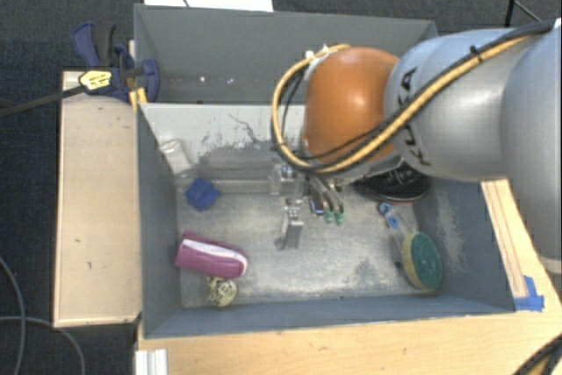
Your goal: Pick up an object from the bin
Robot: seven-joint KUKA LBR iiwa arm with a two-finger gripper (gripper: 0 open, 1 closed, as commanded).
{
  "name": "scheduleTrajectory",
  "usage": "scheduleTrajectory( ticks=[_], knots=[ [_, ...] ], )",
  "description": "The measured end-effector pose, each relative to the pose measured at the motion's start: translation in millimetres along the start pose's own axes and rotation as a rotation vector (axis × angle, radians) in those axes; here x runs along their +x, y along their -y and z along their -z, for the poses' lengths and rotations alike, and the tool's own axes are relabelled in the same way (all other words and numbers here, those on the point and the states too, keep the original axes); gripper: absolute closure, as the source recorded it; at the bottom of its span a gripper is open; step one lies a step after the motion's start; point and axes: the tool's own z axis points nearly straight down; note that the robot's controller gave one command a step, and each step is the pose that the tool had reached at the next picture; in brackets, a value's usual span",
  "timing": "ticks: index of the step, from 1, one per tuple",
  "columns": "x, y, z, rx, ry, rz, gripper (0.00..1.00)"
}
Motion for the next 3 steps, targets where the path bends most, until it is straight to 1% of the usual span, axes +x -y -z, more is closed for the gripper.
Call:
scheduleTrajectory(
  ticks=[1,2,3],
  knots=[
    [44.5,-57.7,-77.5,0.001,-0.010,-0.044,0.00],
    [58.9,-86.6,-91.7,0.002,-0.005,-0.109,0.00],
    [57.8,-83.6,-91.5,0.004,-0.004,-0.116,1.00]
  ],
)
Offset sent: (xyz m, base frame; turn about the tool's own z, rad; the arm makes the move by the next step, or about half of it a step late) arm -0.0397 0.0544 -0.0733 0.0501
